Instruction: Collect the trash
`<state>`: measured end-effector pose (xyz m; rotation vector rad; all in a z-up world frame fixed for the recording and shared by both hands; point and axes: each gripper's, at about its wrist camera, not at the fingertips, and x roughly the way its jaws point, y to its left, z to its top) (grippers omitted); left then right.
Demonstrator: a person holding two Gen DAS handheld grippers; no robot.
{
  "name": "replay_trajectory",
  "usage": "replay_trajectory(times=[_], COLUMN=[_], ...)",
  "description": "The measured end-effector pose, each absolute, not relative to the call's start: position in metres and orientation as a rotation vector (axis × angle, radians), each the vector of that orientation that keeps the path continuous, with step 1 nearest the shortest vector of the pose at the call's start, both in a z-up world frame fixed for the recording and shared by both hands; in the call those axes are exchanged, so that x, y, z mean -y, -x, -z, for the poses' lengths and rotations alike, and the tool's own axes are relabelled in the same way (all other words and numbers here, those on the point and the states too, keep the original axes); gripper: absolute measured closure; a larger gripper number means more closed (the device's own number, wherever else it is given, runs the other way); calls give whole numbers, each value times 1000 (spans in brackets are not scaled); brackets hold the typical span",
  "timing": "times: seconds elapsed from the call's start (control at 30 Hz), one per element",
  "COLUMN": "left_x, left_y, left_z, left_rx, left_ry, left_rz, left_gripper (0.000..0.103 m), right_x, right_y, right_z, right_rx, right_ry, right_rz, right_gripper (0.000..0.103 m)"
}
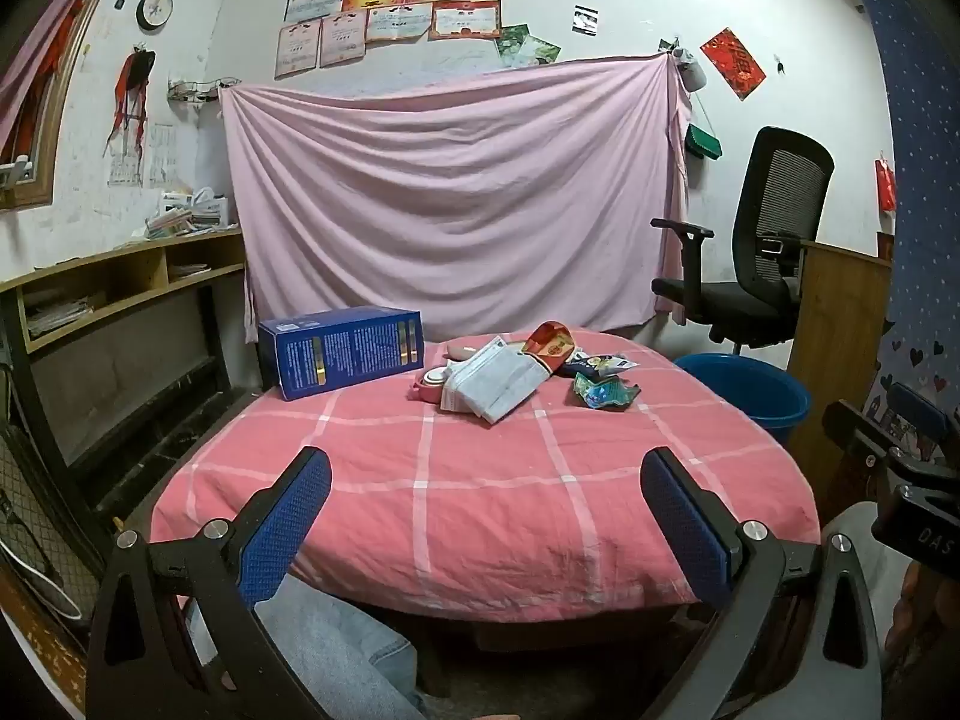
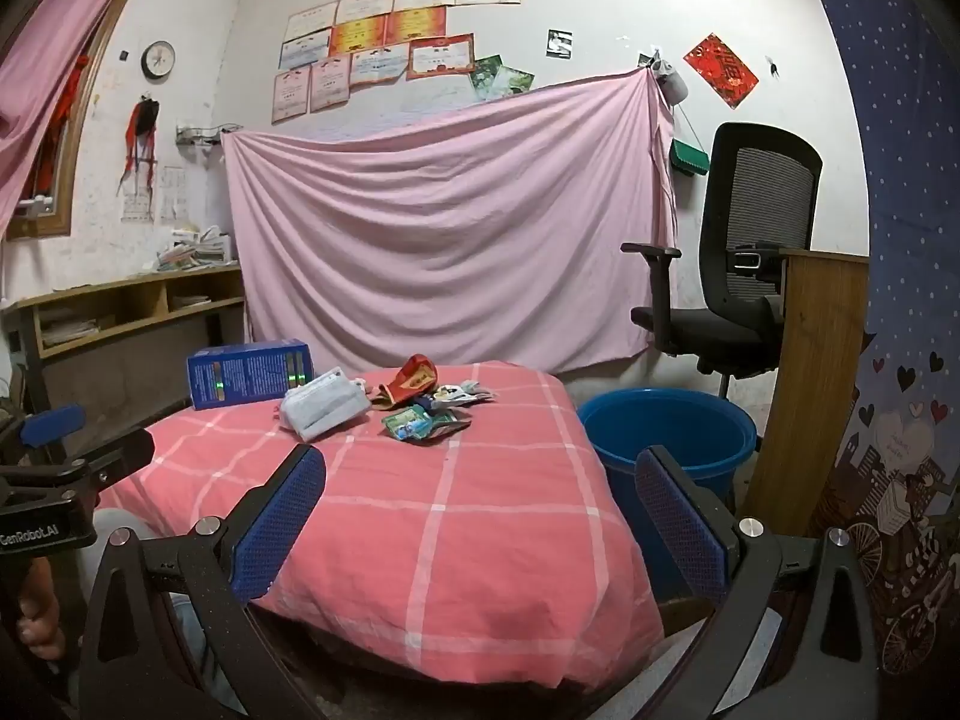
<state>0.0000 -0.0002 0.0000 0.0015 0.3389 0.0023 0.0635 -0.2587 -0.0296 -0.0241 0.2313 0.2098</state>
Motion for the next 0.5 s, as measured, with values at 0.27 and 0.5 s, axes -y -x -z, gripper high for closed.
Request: replay_trajectory(times=[0.27,0.5], left_x=[0,0], left_y=[0,0], left_z=[0,0], left_rx=[-339,-338], left_ry=[0,1], left_rz=[-1,-1], left_gripper=[2,2], right_x=[258,258], right_y=[-64,-64], right_z=[30,30], right_rx=[-233,-234], right_ry=[25,25], right_rz=[-208,-210], right_gripper=[0,0])
